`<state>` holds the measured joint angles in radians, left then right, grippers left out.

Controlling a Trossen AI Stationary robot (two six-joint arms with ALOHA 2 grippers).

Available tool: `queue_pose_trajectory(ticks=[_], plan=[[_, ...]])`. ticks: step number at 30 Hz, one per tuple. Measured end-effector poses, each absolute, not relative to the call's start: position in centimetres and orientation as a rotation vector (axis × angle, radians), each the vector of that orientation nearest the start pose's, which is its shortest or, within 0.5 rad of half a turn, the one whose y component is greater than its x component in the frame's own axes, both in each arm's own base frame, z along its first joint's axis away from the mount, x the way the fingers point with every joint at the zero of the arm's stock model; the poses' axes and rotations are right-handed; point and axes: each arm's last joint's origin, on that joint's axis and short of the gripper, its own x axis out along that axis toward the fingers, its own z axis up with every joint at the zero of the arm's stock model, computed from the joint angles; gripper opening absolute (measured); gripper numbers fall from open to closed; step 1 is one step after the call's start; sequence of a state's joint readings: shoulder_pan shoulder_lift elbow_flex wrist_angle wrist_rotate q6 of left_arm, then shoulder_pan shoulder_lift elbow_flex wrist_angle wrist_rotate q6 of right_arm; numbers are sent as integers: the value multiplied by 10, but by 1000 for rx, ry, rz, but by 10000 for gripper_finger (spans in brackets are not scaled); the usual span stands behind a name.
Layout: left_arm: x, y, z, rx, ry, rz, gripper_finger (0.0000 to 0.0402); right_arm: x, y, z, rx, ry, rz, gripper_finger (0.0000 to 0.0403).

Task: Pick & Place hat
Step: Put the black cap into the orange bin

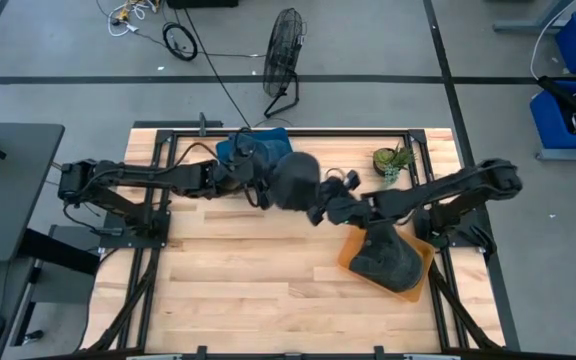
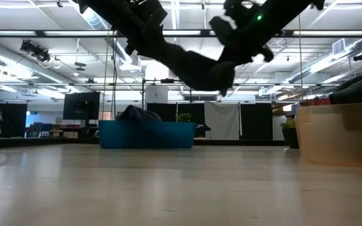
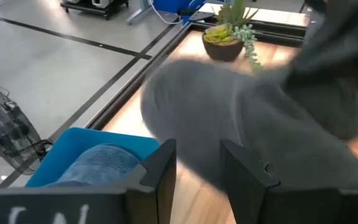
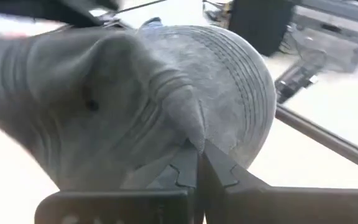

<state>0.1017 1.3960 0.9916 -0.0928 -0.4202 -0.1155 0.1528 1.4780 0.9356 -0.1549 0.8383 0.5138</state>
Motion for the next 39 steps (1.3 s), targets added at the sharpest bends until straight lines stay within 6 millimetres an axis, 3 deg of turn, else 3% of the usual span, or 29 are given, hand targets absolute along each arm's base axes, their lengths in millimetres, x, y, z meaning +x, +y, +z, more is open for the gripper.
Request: queue_pose_trajectory(ticks=[8, 15, 22, 28, 33, 39], plan=[[303, 46, 278, -35, 463, 547, 125, 242, 19, 297, 356, 421, -840, 2], [303, 46, 278, -4, 470, 538, 124, 207, 24, 342, 692, 596, -750, 2], [302, 49, 278, -4, 472, 547, 124, 189, 30, 353, 1141, 826, -801, 2], [300, 59, 277, 9, 491, 575, 124, 158, 28, 346, 1209, 1039, -1115, 2], [297, 70, 276, 22, 501, 606, 124, 159, 37, 358, 1349, 1031, -1029, 2], [294, 81, 273, 11, 510, 644, 124, 150, 44, 374, 1438, 991, -1052, 2]])
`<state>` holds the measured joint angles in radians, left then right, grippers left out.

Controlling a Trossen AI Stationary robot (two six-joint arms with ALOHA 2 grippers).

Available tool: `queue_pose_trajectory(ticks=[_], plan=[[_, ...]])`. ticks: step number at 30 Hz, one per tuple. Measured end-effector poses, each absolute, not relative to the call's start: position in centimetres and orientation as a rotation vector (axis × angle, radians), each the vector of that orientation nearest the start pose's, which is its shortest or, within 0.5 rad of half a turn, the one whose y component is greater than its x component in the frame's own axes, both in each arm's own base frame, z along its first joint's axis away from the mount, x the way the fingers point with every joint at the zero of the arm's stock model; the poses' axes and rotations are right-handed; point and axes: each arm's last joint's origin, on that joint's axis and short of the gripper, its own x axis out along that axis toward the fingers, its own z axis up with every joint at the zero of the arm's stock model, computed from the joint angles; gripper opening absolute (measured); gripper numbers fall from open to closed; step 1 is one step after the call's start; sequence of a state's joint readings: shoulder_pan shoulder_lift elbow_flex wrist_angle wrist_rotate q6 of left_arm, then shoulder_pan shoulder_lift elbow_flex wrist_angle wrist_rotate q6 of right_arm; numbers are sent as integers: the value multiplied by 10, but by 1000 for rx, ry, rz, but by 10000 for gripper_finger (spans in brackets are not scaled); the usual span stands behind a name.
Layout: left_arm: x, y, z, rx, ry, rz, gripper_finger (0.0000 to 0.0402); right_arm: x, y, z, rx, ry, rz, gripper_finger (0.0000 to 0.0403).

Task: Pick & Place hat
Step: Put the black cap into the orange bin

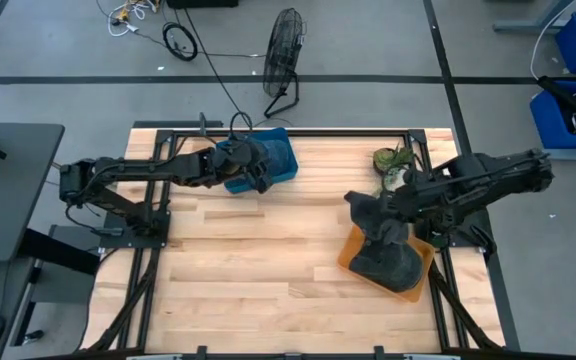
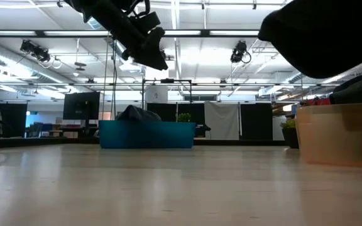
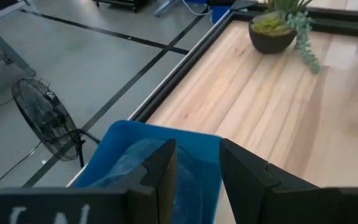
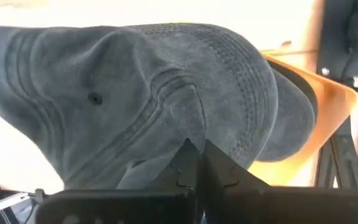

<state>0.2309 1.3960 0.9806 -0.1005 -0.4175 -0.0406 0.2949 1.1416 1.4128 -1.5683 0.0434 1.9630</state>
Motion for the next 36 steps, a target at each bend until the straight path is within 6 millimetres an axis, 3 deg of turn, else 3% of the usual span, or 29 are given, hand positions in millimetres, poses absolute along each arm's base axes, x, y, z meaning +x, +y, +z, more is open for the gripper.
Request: queue_pose_trajectory(ticks=[3, 8, 15, 21, 30, 36], plan=[[291, 85, 267, 8, 528, 655, 124, 148, 53, 368, 1454, 1035, -1077, 2], [286, 89, 256, 6, 561, 670, 124, 150, 74, 341, 1479, 1236, -1209, 2], [283, 91, 249, -15, 566, 687, 124, 147, 94, 322, 1466, 1264, -1374, 2], [283, 92, 249, -14, 562, 687, 124, 159, 107, 299, 1386, 1335, -1468, 2], [283, 91, 249, -29, 556, 691, 124, 193, 128, 250, 1385, 1356, -1371, 26], [283, 91, 249, -45, 550, 696, 124, 197, 130, 229, 1277, 1431, -1292, 44]])
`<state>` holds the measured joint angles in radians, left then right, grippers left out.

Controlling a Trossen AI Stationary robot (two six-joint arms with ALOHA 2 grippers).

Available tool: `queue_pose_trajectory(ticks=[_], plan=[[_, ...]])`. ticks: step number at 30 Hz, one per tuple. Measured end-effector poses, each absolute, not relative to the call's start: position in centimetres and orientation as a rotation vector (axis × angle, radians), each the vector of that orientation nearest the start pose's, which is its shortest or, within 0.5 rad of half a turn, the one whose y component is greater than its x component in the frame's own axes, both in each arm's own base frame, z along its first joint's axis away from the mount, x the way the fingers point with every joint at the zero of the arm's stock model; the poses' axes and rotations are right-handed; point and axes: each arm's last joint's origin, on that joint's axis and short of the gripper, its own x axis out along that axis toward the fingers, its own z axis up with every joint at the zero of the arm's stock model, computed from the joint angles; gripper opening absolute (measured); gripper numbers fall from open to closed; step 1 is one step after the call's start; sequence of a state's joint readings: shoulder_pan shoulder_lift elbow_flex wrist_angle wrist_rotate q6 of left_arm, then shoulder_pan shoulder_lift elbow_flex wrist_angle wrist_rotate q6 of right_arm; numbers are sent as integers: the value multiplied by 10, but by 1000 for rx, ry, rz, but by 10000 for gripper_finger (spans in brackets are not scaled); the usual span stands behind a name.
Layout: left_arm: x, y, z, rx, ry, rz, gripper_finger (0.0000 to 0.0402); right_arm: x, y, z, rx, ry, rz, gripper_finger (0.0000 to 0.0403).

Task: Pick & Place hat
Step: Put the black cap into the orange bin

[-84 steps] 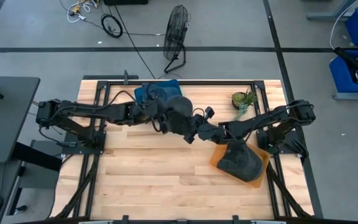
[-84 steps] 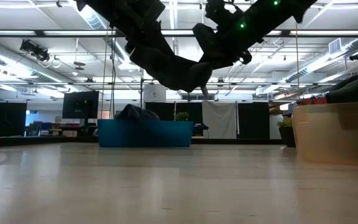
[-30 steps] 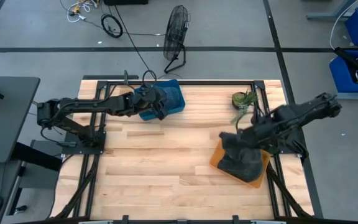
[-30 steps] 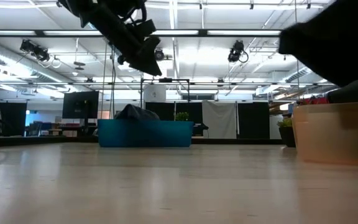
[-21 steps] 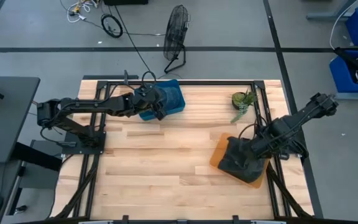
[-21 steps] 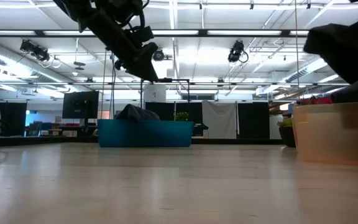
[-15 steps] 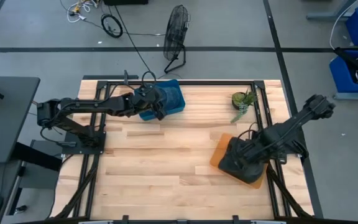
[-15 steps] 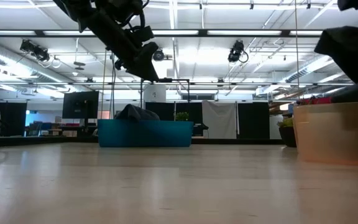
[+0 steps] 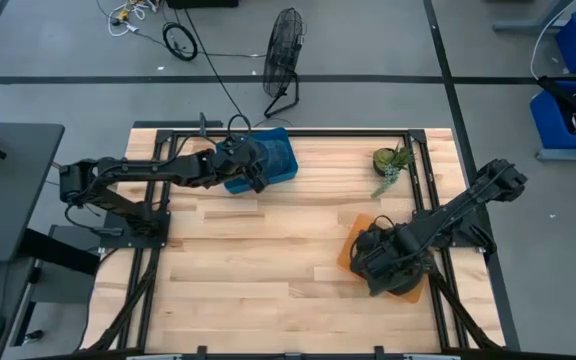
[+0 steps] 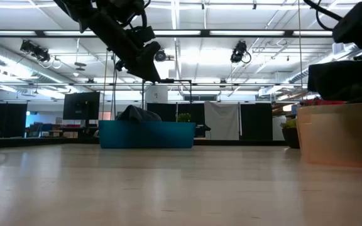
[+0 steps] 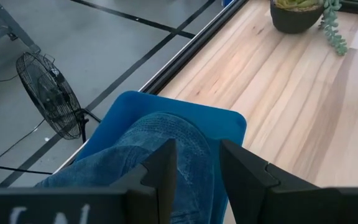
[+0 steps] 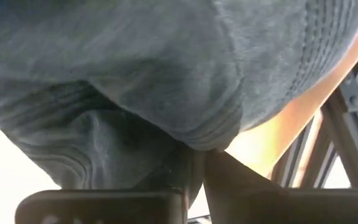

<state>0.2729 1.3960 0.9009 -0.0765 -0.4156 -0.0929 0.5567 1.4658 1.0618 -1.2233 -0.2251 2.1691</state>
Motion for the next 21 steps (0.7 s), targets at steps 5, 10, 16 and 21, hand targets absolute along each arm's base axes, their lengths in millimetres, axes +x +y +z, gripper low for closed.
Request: queue_pose_trajectory(ticks=[5, 10, 16, 21], plan=[[283, 91, 249, -46, 550, 695, 124, 190, 120, 237, 1241, 1450, -1275, 67], [283, 91, 249, -51, 548, 696, 124, 178, 106, 253, 1282, 1378, -1303, 85], [283, 91, 249, -51, 549, 696, 124, 176, 101, 263, 1309, 1254, -1203, 102], [283, 91, 249, -52, 549, 695, 124, 177, 103, 264, 1304, 1306, -1126, 123]])
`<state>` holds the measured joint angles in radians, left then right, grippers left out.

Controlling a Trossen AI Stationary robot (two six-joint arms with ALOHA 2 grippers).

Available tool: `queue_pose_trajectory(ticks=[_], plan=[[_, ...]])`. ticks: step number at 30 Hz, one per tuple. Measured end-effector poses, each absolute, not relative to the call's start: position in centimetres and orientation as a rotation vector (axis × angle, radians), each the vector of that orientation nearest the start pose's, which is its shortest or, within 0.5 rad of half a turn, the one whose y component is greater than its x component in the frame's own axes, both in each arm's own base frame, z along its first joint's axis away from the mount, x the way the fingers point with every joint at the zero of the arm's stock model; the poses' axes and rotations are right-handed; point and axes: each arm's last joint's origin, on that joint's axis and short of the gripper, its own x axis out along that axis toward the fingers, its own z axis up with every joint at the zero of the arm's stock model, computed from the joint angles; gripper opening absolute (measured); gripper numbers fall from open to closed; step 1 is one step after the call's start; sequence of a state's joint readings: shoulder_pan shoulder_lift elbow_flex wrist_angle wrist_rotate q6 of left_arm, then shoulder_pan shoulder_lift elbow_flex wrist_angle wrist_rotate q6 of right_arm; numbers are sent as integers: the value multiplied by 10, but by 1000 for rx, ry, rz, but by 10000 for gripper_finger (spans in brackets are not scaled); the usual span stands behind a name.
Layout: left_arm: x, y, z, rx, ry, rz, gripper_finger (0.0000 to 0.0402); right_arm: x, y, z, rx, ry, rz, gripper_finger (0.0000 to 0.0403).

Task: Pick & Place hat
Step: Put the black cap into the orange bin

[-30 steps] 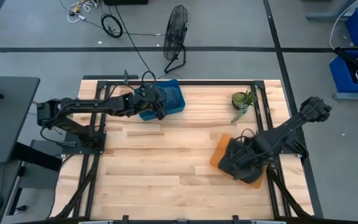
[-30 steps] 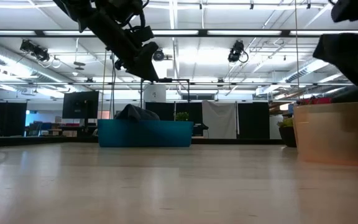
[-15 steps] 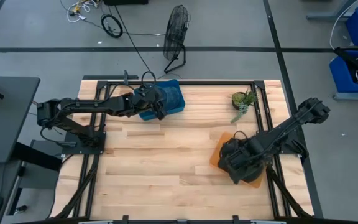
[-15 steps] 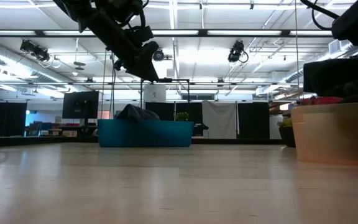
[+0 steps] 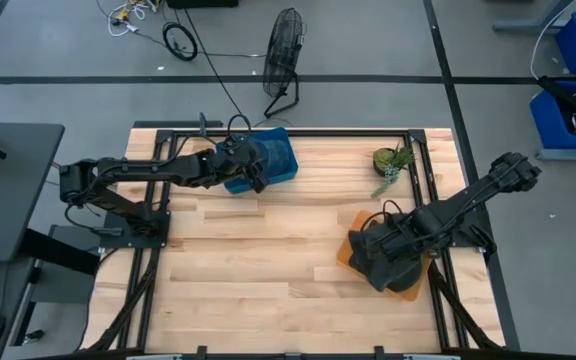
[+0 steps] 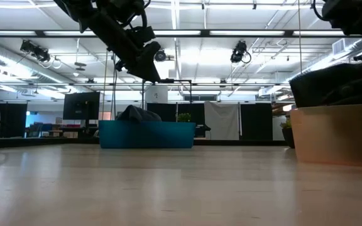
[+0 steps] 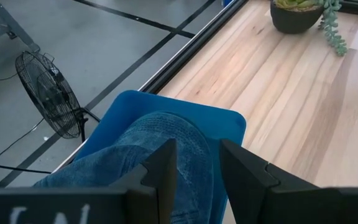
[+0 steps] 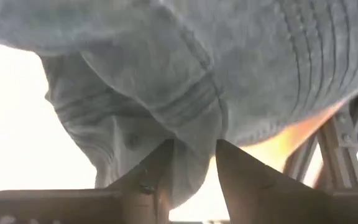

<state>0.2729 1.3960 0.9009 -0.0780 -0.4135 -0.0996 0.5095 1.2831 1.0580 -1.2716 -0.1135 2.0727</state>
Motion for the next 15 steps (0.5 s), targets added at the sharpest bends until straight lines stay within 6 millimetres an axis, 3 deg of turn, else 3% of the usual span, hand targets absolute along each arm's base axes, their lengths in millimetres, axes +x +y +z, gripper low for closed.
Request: queue_pose_trajectory(ticks=[7, 15], plan=[[283, 91, 249, -47, 551, 693, 124, 177, 110, 267, 1305, 1555, -920, 151], [283, 91, 249, -54, 549, 695, 124, 181, 108, 280, 1250, 1418, -855, 157]])
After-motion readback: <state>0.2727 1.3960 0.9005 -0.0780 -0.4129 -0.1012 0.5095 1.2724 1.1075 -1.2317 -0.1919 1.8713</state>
